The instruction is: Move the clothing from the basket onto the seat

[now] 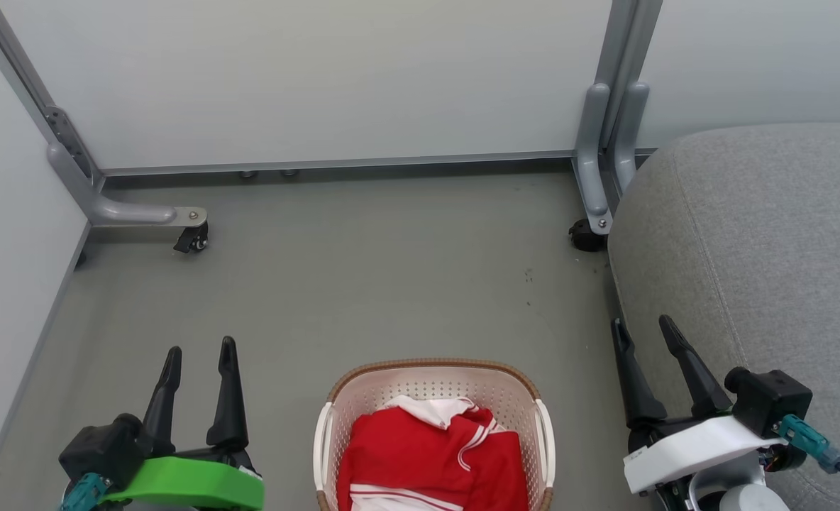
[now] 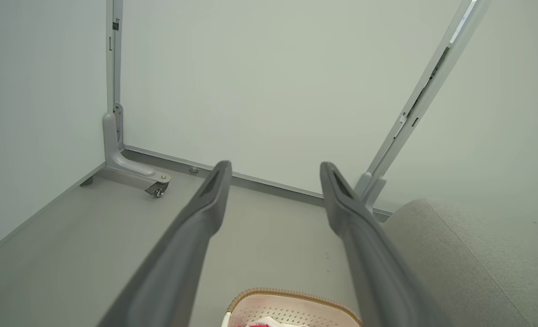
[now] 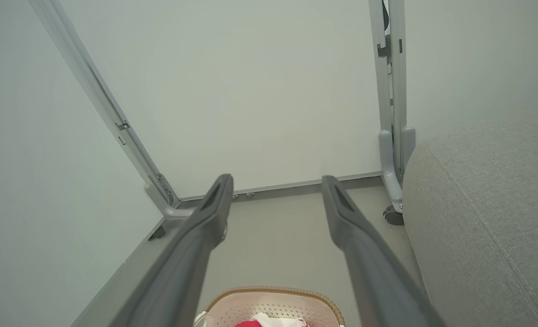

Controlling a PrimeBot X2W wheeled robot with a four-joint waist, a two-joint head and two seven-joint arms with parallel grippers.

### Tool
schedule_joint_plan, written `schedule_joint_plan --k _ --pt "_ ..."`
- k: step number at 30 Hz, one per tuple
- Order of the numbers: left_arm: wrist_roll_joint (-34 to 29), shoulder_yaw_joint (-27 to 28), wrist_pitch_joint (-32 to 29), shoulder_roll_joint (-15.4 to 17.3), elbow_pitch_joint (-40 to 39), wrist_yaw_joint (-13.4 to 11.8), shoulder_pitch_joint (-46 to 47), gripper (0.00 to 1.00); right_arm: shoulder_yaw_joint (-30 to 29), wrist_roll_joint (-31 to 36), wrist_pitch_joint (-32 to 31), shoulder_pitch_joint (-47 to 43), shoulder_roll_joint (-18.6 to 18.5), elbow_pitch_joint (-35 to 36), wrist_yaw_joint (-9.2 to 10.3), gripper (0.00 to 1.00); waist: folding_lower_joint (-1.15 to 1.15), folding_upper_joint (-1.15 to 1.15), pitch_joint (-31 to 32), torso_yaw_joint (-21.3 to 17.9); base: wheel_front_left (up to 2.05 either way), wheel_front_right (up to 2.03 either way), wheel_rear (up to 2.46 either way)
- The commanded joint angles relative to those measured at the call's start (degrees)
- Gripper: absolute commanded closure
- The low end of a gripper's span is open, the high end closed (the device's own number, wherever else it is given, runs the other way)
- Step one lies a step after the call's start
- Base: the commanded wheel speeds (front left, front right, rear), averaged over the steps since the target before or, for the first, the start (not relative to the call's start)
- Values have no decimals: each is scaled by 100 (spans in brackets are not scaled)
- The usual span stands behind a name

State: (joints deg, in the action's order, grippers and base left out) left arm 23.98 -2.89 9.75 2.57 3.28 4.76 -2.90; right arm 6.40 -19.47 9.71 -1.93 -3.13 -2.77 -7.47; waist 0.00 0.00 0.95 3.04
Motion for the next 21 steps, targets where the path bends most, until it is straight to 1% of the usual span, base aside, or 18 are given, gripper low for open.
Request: schedule_joint_plan --k 1,21 --pt "-176 -17 60 33 -86 -24 -31 0 24 190 67 1 -49 92 -2 0 0 0 4 4 0 0 0" --pt "-1194 -172 308 40 -226 -70 -72 0 -103 1244 319 1 13 378 -3 0 0 0 -78 77 0 0 0"
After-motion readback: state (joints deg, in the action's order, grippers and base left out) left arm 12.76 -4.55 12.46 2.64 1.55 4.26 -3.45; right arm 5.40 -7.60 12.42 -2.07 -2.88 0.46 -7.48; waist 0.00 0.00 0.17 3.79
